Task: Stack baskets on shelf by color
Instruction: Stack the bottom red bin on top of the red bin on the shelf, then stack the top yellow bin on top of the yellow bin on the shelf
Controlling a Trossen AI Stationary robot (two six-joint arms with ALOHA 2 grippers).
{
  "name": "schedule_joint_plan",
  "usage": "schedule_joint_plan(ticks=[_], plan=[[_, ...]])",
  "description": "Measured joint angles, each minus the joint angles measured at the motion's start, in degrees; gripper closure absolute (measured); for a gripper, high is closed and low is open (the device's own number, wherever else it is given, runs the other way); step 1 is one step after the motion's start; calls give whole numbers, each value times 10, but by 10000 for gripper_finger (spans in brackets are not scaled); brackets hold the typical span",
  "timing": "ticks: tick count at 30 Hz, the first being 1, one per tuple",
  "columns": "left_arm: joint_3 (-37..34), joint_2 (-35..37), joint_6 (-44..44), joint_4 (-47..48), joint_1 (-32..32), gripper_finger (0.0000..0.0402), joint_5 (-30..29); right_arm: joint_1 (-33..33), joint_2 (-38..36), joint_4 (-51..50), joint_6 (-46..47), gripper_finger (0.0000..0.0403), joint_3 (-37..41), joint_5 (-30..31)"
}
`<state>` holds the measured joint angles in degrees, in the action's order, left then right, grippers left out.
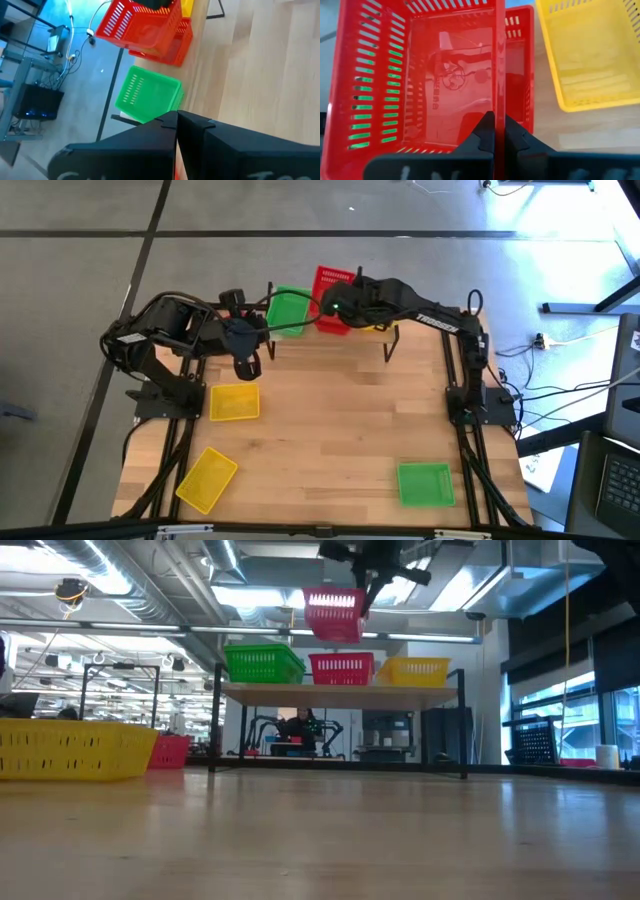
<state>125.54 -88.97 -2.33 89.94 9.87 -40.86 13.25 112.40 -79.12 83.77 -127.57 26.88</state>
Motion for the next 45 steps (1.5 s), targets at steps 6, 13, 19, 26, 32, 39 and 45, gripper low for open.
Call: schedule_joint_plan(ticks=[6, 13, 19, 26, 32, 39, 45], plan=[[0, 0, 1, 1, 0, 401, 1, 12, 5, -5, 0, 402, 26, 0], [0, 0, 1, 1, 0, 401, 1, 21, 5, -3, 1, 402, 69, -11], [0, 0, 1, 1, 0, 401, 1, 27, 5, 0, -1, 402, 71, -4], [0, 0, 1, 1, 0, 401, 1, 38, 5, 0, -2, 377, 71, -35], [0, 0, 1, 1, 0, 401, 1, 38, 5, 2, 0, 345, 71, -32], [0, 0, 0, 1, 0, 401, 1, 39, 5, 36, -2, 337, 60, -10], [0, 0, -1, 1, 0, 401, 1, 32, 4, 24, -34, 336, 42, 18]])
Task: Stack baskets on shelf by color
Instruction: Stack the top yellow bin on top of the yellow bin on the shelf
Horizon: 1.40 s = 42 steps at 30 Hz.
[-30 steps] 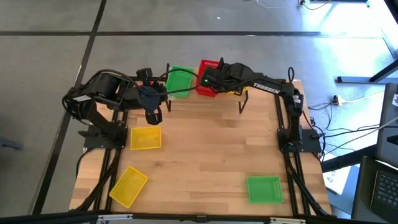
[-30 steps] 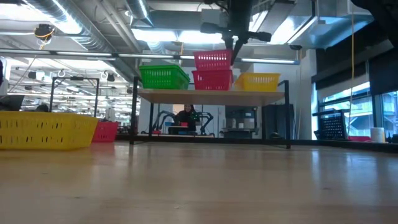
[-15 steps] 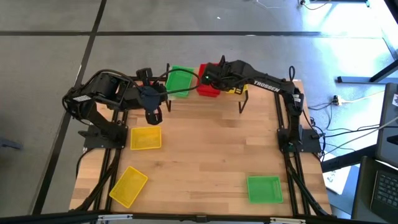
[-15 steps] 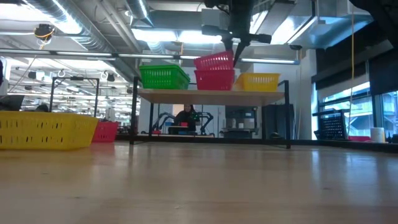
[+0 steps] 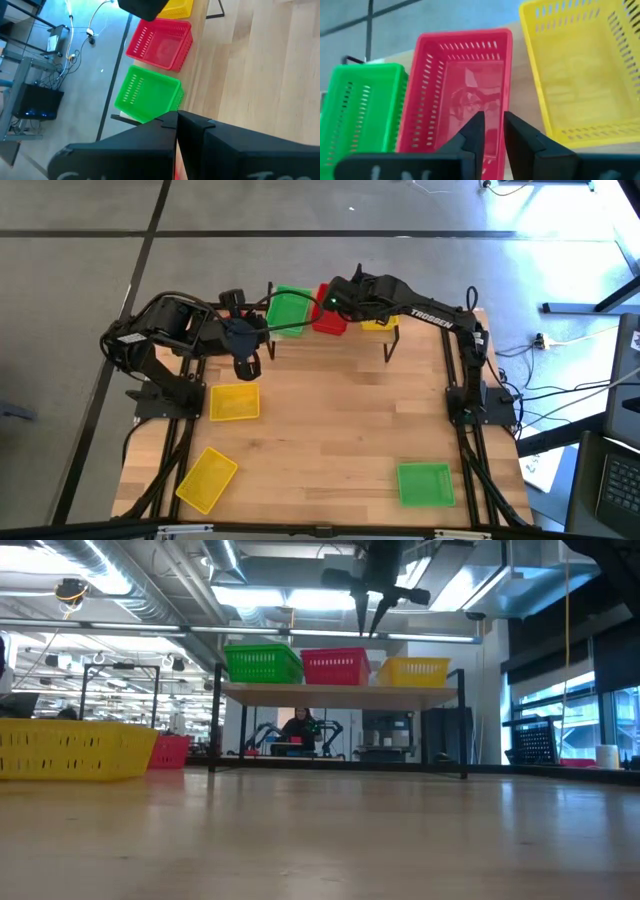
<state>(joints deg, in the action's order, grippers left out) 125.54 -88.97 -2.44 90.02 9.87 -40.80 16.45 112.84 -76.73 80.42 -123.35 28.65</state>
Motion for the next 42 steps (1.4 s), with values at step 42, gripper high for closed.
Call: schedule_joint_plan(ticks=[42], plan=[[-155, 28, -257, 0, -51, 374, 289, -316, -109, 22, -629, 336, -108, 17]])
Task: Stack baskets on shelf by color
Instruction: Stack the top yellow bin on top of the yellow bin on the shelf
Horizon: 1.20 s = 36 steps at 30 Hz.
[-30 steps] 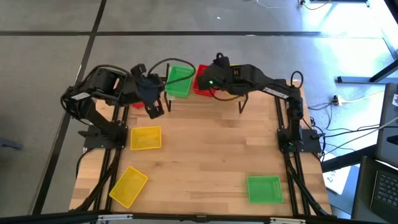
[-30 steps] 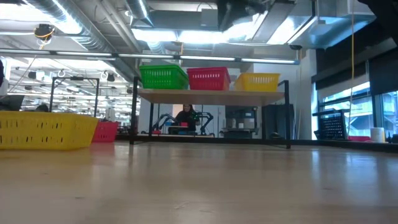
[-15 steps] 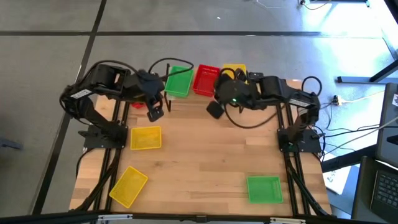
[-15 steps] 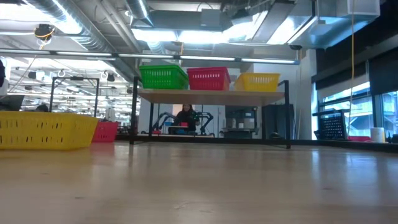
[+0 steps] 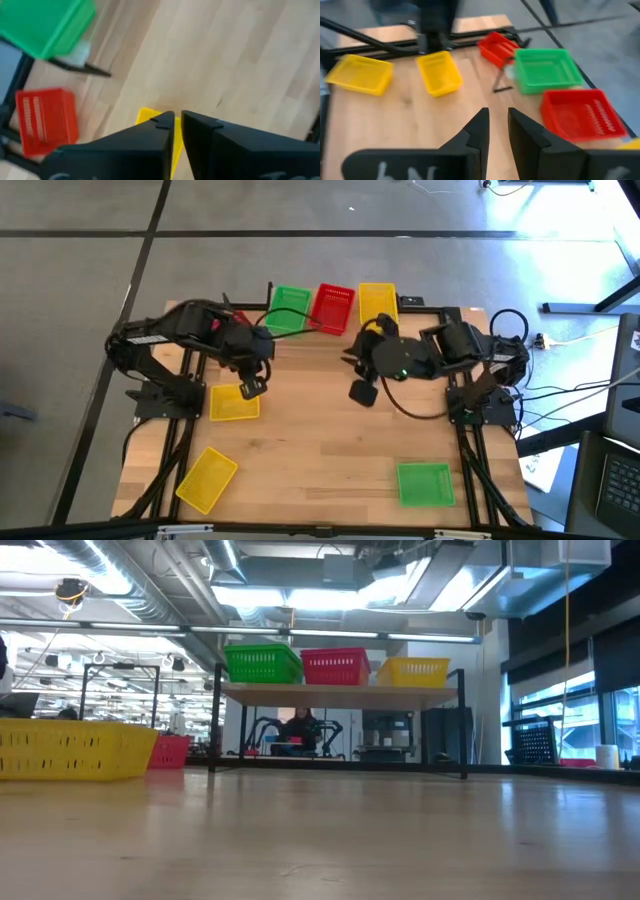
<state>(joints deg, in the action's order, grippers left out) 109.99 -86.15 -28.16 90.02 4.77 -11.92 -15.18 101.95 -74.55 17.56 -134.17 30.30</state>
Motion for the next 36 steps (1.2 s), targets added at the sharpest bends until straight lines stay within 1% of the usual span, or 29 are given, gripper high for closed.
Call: schedule_joint_plan(ticks=[3, 6, 11, 13, 19, 25, 28, 32, 36], plan=[[-37, 0, -19, 0, 0, 349, 20, -25, -2, 17, -1, 336, 0, -12], [-78, 0, -44, 0, 1, 331, 37, -47, -9, 32, -2, 336, 0, -47], [-167, 0, -110, 0, 19, 324, 43, -81, -14, 37, -5, 336, 0, -139], [-203, 0, -149, -1, 28, 326, 43, -94, -14, 38, 1, 336, 1, -158], [-281, 0, -243, -48, 56, 324, 42, -115, -14, 47, 2, 336, 1, -159], [-336, 0, -332, -146, 74, 324, 40, -119, -14, 51, -2, 336, 1, -158], [-369, 0, -372, -200, 78, 326, 39, -119, -15, 51, -21, 336, 1, -158], [-410, 0, -394, -267, 78, 325, 34, -119, -15, 51, -42, 336, 1, -158], [-438, 0, -437, -275, 78, 326, 5, -119, -15, 51, -46, 336, 1, -158]])
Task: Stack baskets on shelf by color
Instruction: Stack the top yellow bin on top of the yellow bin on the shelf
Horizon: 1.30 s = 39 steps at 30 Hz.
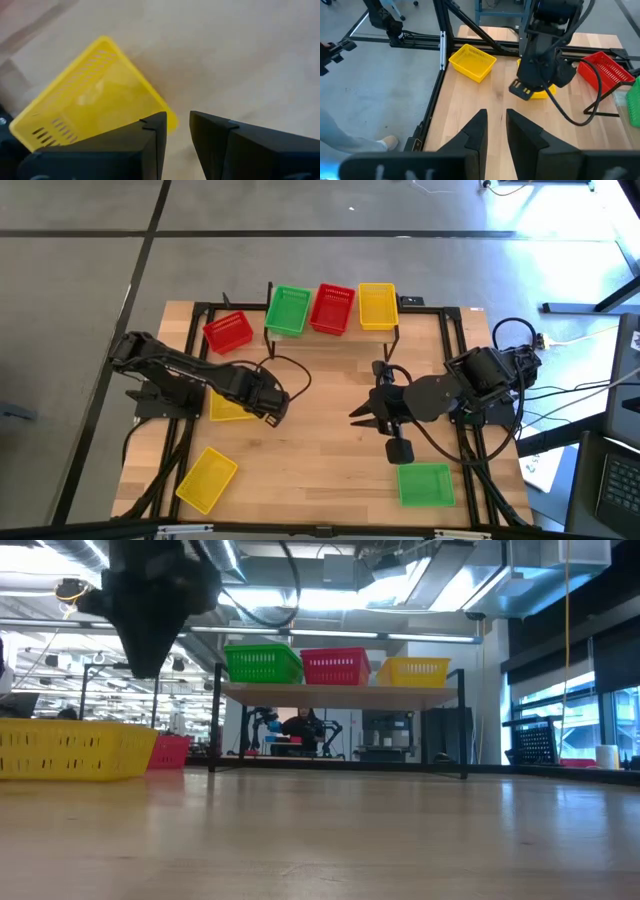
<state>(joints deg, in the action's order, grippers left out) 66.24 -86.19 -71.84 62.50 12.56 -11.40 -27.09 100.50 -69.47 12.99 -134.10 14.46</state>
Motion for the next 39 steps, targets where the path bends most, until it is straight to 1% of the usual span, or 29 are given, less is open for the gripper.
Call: schedule_joint_plan(ticks=[5, 7, 12, 17, 21, 29, 32, 39], plan=[[-29, 0, -61, -6, 0, 328, -12, 0, 0, 0, -1, 336, 0, 0], [-33, -2, -66, -7, 0, 328, -13, 0, 0, 0, -2, 336, 0, 0], [-35, -5, -77, -12, -2, 328, -39, 0, 0, 0, -17, 336, 0, 0], [-40, -14, -96, -18, -12, 328, -40, 0, 0, 0, -17, 336, 0, -1], [-55, -19, -107, -39, -19, 328, -28, 0, 0, 0, -17, 336, 0, -2], [-69, -19, -123, -42, -30, 328, -26, 0, 0, 0, -17, 336, 0, -2], [-80, -19, -147, -60, -30, 328, -26, 0, 0, 0, -17, 336, 0, -2], [-116, -19, -166, -104, -29, 328, -20, 0, 0, 0, -29, 336, 0, -2]])
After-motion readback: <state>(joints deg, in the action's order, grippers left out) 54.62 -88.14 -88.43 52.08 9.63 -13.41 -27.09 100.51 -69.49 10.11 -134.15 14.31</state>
